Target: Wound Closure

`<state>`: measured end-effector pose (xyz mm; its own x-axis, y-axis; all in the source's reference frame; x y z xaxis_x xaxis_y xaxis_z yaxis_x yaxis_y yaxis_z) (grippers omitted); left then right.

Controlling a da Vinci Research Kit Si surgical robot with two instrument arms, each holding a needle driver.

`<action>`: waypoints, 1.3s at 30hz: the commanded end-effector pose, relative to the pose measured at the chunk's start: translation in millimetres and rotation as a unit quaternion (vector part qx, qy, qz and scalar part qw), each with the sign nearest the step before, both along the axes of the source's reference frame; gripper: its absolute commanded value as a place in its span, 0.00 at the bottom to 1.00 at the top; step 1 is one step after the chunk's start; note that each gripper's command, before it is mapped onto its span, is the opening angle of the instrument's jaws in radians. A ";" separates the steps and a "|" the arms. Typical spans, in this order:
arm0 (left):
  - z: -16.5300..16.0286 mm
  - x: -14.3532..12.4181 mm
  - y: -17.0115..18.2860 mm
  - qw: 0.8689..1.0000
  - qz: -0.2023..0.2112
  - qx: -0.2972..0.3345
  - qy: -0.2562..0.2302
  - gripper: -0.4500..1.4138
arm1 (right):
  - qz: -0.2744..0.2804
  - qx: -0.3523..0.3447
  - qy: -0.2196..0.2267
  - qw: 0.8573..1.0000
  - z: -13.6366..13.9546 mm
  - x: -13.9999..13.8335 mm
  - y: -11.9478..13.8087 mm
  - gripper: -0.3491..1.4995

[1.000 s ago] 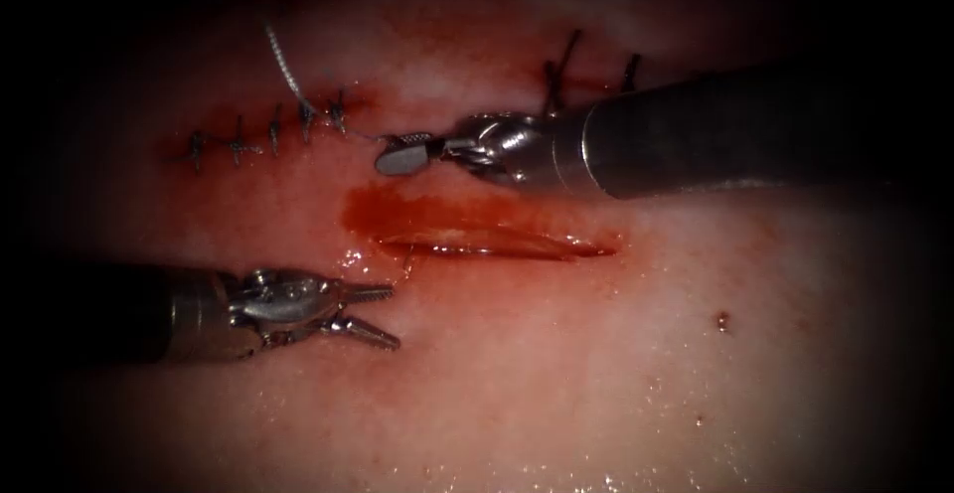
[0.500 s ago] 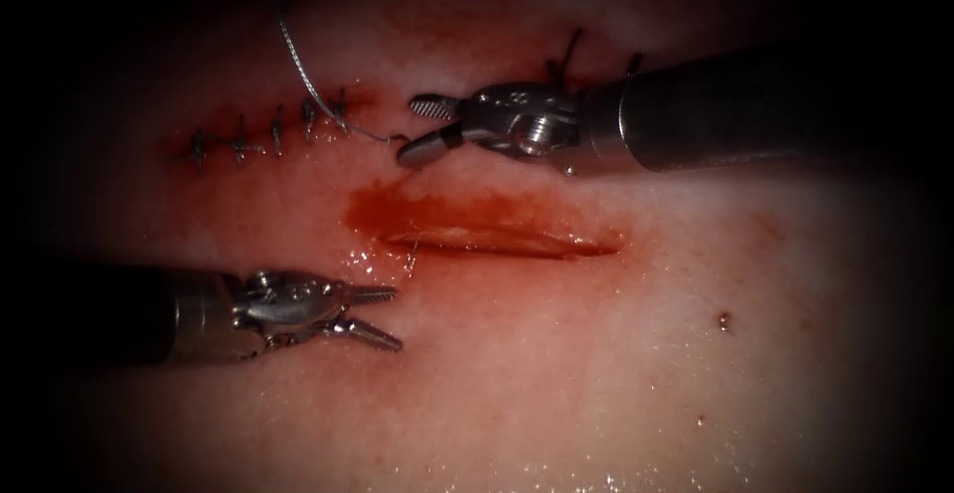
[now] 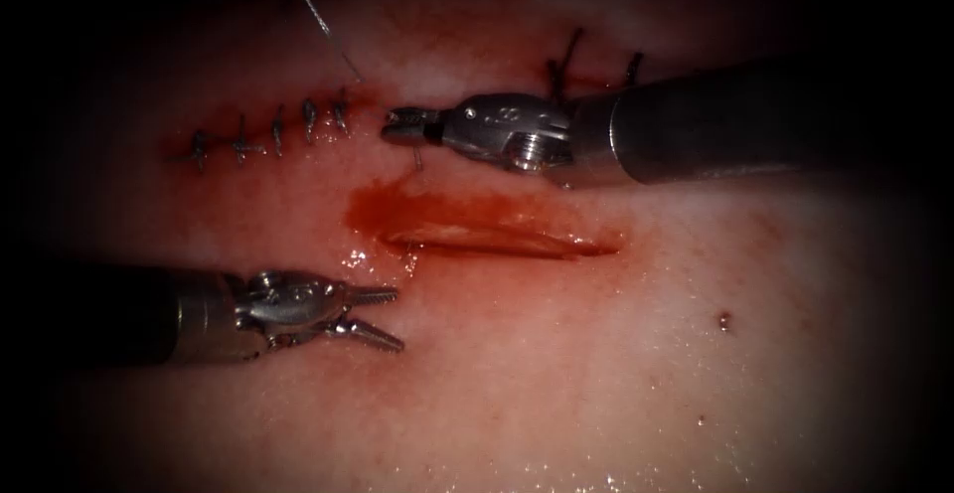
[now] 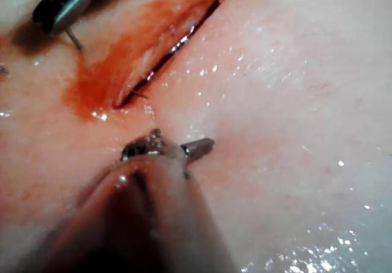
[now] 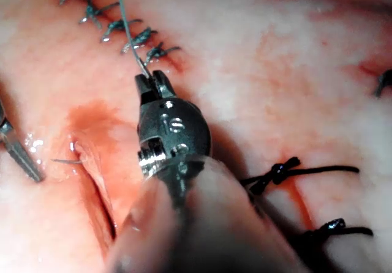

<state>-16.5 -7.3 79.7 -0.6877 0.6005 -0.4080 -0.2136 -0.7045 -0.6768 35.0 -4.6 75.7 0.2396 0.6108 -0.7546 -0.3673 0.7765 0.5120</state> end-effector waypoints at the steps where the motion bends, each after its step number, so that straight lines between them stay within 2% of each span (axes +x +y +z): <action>1: 0.4 -0.4 -0.9 1.000 0.001 0.002 -0.001 0.56 | -0.003 0.023 0.005 1.000 0.9 0.8 -1.1 0.00; 7: 0.4 0.0 -0.9 1.000 0.004 0.003 -0.003 0.56 | 0.018 0.138 0.038 0.990 2.0 0.8 -2.6 0.00; 9: 0.3 0.1 -0.9 1.000 0.004 0.003 -0.003 0.57 | 0.029 0.174 0.052 0.983 2.3 0.7 -3.0 0.00; 10: 0.3 0.1 -0.9 1.000 0.005 0.003 -0.003 0.57 | 0.035 0.215 0.060 0.974 2.5 0.4 -3.6 0.00; 11: 0.3 0.1 -0.9 1.000 0.005 0.003 -0.003 0.57 | 0.035 0.215 0.060 0.974 2.5 0.4 -3.6 0.00; 13: 0.3 0.2 -0.9 1.000 0.006 0.003 -0.004 0.57 | 0.035 0.262 0.041 0.964 2.6 -0.2 -4.7 0.00; 18: 0.3 0.3 -0.9 1.000 0.006 0.003 -0.004 0.57 | 0.040 0.304 0.034 0.951 2.2 -0.7 -5.8 0.00; 22: 0.3 0.3 -0.9 1.000 0.006 0.003 -0.005 0.57 | 0.006 0.337 0.048 0.940 1.6 -0.2 -7.0 0.00; 25: 0.0 0.3 -0.5 1.000 0.007 0.005 -0.006 0.57 | 0.026 0.330 0.048 0.942 1.5 0.0 -6.7 0.00; 26: 0.0 0.3 -0.4 1.000 0.005 0.003 -0.004 0.57 | 0.033 0.328 0.051 0.943 1.6 -0.1 -6.5 0.18; 27: -0.2 0.4 -0.3 1.000 0.002 -0.002 -0.001 0.57 | 0.047 0.322 0.057 0.944 1.9 -0.4 -5.8 0.46; 28: -0.2 0.5 -0.3 1.000 0.000 -0.002 0.003 0.57 | 0.058 0.318 0.059 0.945 2.1 -0.7 -5.3 0.62; 29: -0.2 0.5 -0.3 1.000 0.000 -0.002 0.003 0.57 | 0.058 0.318 0.059 0.945 2.1 -0.7 -5.3 0.62; 31: -0.3 0.8 0.3 0.999 0.010 -0.038 -0.010 0.58 | 0.085 0.298 0.052 0.949 2.5 -2.5 -3.4 0.79; 36: 0.0 -0.2 2.1 0.989 0.026 -0.128 -0.063 0.49 | 0.098 0.271 0.058 0.956 2.5 -6.0 -1.0 0.80; 39: 0.3 -0.9 2.1 0.974 0.034 -0.200 -0.100 0.40 | 0.106 0.256 0.061 0.959 2.2 -7.7 -0.3 0.75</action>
<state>-16.9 -4.5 79.6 -0.5910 0.2965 -0.7502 -0.0432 -0.9403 -0.3377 26.8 -4.5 77.3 -0.0059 0.9325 -0.3611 -0.4034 0.3282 0.8541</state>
